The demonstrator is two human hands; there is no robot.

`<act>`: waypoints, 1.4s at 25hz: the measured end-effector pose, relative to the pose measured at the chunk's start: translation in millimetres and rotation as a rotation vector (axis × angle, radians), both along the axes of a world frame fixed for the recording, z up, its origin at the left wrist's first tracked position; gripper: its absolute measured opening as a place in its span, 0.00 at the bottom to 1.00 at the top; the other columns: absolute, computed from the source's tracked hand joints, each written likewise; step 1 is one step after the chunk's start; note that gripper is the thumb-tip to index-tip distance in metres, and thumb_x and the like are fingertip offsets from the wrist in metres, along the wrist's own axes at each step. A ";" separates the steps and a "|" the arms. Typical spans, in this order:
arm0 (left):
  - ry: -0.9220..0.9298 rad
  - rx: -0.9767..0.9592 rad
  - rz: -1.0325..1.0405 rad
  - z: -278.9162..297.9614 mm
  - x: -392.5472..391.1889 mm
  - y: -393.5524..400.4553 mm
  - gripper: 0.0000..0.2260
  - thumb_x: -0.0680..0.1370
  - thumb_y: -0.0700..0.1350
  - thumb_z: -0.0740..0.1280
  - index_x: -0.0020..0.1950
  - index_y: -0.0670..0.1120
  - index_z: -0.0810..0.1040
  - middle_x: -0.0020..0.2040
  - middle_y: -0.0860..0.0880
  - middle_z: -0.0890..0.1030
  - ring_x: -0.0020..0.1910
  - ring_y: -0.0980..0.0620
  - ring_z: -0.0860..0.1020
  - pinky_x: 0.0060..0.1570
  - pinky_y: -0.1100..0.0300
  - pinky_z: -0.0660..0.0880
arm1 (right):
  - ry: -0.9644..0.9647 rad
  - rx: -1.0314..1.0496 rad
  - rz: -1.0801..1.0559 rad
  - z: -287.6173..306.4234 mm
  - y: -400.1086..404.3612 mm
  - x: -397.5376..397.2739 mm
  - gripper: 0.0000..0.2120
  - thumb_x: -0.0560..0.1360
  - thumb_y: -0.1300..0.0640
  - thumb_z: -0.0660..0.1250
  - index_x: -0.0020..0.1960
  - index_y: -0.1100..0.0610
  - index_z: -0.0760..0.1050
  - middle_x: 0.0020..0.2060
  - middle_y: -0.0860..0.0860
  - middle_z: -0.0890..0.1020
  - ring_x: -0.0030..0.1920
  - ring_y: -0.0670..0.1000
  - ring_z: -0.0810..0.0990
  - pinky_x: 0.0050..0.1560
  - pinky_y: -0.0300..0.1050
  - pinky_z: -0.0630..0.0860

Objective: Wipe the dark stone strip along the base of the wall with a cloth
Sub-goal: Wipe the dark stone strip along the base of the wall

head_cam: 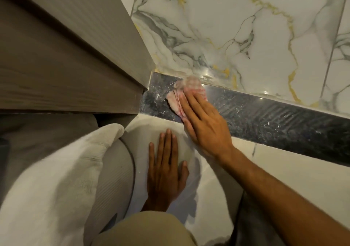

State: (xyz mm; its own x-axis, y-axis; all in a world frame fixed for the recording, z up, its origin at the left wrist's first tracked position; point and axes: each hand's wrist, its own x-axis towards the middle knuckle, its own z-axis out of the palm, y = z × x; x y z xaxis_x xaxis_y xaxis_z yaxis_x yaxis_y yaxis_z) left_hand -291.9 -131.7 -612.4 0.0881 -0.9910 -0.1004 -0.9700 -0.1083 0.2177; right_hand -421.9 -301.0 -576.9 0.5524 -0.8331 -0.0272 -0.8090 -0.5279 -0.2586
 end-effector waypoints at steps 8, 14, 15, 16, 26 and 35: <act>-0.016 -0.079 0.020 -2.0 -1.1 0.1 0.30 0.89 0.55 0.53 0.86 0.39 0.64 0.87 0.37 0.65 0.87 0.37 0.64 0.89 0.35 0.56 | -0.042 0.041 0.040 -2.5 21.1 18.8 0.28 0.89 0.50 0.57 0.86 0.60 0.64 0.86 0.59 0.66 0.88 0.59 0.63 0.89 0.58 0.61; -0.067 -0.063 0.126 -2.1 -2.3 -3.4 0.33 0.89 0.59 0.54 0.87 0.38 0.64 0.88 0.37 0.63 0.88 0.38 0.61 0.88 0.35 0.57 | 0.035 0.070 -0.190 -5.9 -25.7 60.6 0.33 0.90 0.48 0.53 0.90 0.60 0.50 0.90 0.61 0.53 0.91 0.59 0.52 0.92 0.61 0.52; -0.077 -0.071 0.161 -2.4 -2.1 -4.0 0.33 0.90 0.59 0.53 0.87 0.38 0.64 0.88 0.37 0.63 0.89 0.38 0.61 0.88 0.36 0.55 | 0.058 0.087 -0.121 -8.3 -26.0 71.7 0.33 0.91 0.46 0.50 0.90 0.59 0.47 0.90 0.60 0.49 0.91 0.59 0.48 0.92 0.60 0.48; -0.086 -0.073 0.188 -2.1 -2.2 -4.7 0.33 0.90 0.60 0.52 0.87 0.38 0.64 0.88 0.37 0.63 0.89 0.38 0.60 0.89 0.37 0.55 | 0.068 0.088 -0.026 -11.8 -19.3 72.8 0.33 0.91 0.46 0.50 0.90 0.59 0.46 0.91 0.60 0.48 0.91 0.58 0.47 0.92 0.59 0.46; -0.085 -0.075 0.178 -0.6 3.0 -4.5 0.33 0.88 0.59 0.56 0.86 0.38 0.64 0.87 0.36 0.64 0.87 0.37 0.62 0.86 0.34 0.60 | 0.051 0.075 -0.120 -5.0 -18.8 80.9 0.33 0.91 0.44 0.52 0.90 0.57 0.51 0.90 0.60 0.53 0.91 0.59 0.53 0.92 0.60 0.48; -0.102 -0.052 0.185 0.6 0.6 -3.9 0.34 0.87 0.59 0.57 0.86 0.37 0.65 0.87 0.36 0.65 0.87 0.36 0.64 0.87 0.36 0.61 | 0.010 0.078 -0.141 -12.4 -16.2 45.8 0.32 0.91 0.47 0.46 0.90 0.60 0.44 0.91 0.59 0.47 0.91 0.56 0.44 0.93 0.59 0.47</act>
